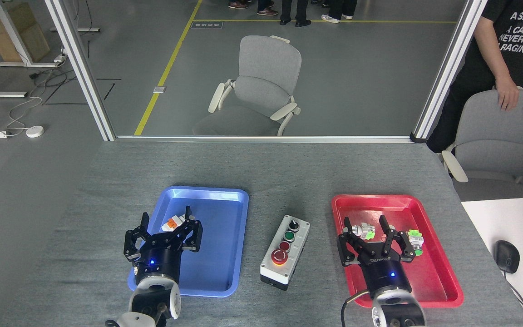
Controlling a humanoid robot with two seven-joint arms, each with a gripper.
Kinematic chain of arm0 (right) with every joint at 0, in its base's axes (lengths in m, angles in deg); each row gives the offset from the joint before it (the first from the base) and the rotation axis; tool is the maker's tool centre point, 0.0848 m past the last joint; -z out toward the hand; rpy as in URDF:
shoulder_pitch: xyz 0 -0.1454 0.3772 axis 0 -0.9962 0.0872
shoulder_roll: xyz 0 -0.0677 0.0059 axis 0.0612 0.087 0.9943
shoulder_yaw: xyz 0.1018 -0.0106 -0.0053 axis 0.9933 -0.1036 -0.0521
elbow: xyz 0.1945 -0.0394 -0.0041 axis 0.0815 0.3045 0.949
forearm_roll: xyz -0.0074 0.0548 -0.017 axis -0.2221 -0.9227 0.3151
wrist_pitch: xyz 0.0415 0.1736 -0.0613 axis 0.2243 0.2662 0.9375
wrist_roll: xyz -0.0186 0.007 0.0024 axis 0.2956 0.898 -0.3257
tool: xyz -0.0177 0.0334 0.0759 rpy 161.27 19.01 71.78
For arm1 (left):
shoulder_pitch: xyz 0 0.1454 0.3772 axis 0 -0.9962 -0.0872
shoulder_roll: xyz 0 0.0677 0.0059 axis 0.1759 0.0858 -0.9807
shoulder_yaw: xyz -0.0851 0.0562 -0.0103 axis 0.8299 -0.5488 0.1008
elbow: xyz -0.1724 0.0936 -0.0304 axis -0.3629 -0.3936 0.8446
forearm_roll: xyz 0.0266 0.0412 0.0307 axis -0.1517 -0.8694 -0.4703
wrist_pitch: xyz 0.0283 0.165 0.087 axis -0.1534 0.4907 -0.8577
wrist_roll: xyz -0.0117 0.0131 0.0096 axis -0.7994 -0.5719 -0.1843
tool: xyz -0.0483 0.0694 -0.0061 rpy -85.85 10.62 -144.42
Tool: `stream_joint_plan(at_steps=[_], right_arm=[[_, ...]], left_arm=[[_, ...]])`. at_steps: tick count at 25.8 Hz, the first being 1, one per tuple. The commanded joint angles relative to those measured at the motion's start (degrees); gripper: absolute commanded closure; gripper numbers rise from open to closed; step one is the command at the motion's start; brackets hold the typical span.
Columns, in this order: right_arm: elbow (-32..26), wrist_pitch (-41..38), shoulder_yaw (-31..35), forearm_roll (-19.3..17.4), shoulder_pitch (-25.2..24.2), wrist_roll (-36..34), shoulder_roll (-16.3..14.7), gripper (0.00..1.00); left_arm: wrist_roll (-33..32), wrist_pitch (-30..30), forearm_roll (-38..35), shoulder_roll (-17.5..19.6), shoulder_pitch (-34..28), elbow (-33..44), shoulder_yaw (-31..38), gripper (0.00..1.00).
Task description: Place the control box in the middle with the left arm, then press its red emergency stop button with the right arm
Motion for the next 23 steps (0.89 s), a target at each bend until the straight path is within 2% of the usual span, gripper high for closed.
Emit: stream_joint_plan(at_steps=[1, 8, 23], right_arm=[[-1.2, -0.5, 3.3, -0.8, -0.6, 0.2, -0.8, 0.03], [-1.6, -0.1, 5.2, -0.9, -1.7, 0.2, -2.0, 0.03], [-1.3, -0.3, 6.6, -1.1, -1.8, 0.7, -1.9, 0.02]], left_arm=[[0.1, 0.1, -0.1, 0.1, -0.1, 0.1, 0.0, 0.01], [0.5, 0.1, -0.1, 0.0, -0.1, 0.3, 0.0, 0.01], [0.6, -0.1, 0.0, 0.1, -0.1, -1.4, 0.1, 0.01]])
